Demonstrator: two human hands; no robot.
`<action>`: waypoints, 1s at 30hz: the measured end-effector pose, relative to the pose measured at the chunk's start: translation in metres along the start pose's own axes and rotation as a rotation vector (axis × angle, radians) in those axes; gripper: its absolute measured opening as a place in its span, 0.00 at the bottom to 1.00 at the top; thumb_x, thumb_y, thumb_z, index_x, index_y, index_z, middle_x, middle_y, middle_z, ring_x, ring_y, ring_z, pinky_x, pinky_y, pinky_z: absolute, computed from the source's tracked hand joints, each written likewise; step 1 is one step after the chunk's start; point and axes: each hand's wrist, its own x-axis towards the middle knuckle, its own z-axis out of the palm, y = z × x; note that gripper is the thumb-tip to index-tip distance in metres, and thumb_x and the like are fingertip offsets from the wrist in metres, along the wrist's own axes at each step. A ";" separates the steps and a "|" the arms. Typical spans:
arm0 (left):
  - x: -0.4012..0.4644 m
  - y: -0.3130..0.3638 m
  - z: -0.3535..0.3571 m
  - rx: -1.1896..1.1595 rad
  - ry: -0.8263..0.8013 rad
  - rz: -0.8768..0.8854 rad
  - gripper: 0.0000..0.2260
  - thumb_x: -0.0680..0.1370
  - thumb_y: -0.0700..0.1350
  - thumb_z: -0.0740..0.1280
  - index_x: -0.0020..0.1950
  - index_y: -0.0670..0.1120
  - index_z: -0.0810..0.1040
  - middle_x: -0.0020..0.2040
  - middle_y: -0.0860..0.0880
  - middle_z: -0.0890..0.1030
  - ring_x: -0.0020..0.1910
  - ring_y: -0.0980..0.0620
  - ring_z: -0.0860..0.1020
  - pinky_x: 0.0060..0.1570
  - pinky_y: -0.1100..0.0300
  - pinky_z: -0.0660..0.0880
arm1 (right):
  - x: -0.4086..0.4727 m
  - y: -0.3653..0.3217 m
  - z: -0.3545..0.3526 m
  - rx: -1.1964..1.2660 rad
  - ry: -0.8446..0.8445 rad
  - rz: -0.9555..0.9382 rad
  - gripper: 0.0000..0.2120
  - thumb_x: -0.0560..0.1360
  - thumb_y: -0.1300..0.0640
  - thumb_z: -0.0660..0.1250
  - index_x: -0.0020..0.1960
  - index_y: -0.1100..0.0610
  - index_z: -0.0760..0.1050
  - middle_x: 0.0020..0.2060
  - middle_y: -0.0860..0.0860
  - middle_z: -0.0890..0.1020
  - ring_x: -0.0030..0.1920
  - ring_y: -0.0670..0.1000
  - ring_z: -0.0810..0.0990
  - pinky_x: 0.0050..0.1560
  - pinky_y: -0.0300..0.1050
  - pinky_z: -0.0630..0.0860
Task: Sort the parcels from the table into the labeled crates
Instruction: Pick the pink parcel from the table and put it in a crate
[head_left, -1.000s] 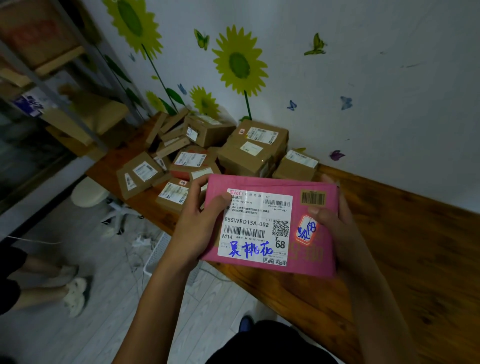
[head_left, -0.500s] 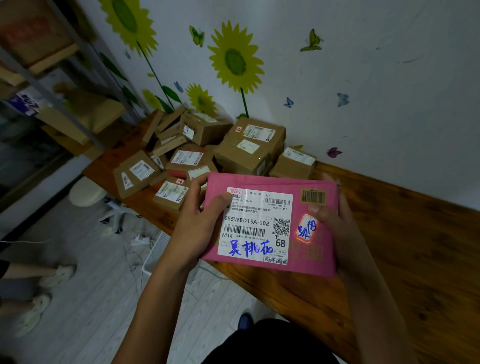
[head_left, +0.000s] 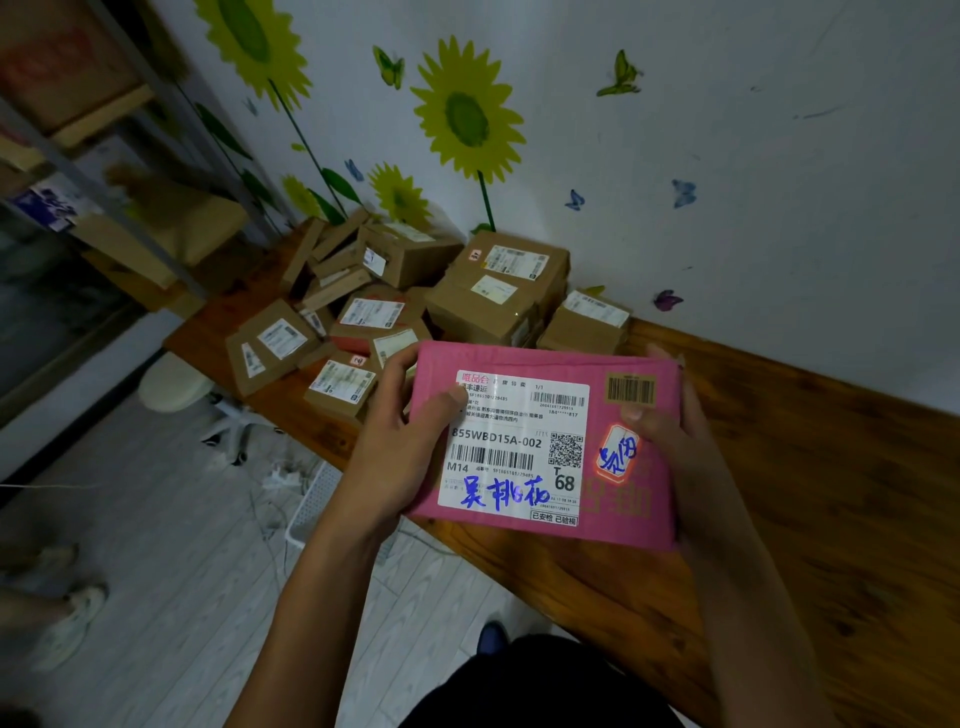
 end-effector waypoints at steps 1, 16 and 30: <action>0.000 0.000 0.000 0.002 -0.003 0.000 0.20 0.80 0.45 0.67 0.70 0.58 0.68 0.59 0.44 0.80 0.42 0.43 0.86 0.35 0.55 0.81 | 0.000 -0.001 0.000 -0.001 -0.005 -0.004 0.29 0.68 0.51 0.70 0.65 0.34 0.68 0.53 0.47 0.86 0.50 0.55 0.87 0.40 0.51 0.84; -0.005 -0.002 0.003 0.048 -0.034 -0.005 0.21 0.81 0.44 0.66 0.70 0.61 0.65 0.58 0.44 0.82 0.41 0.44 0.86 0.36 0.57 0.81 | -0.004 -0.001 -0.002 0.023 0.005 0.001 0.29 0.68 0.51 0.75 0.65 0.34 0.69 0.51 0.47 0.86 0.49 0.55 0.87 0.39 0.50 0.84; -0.008 -0.009 0.001 0.055 -0.021 -0.031 0.23 0.81 0.45 0.66 0.73 0.60 0.64 0.56 0.44 0.83 0.44 0.41 0.86 0.40 0.50 0.82 | -0.007 0.003 -0.004 0.016 0.007 0.015 0.27 0.70 0.53 0.74 0.63 0.35 0.70 0.51 0.48 0.87 0.47 0.55 0.87 0.39 0.51 0.84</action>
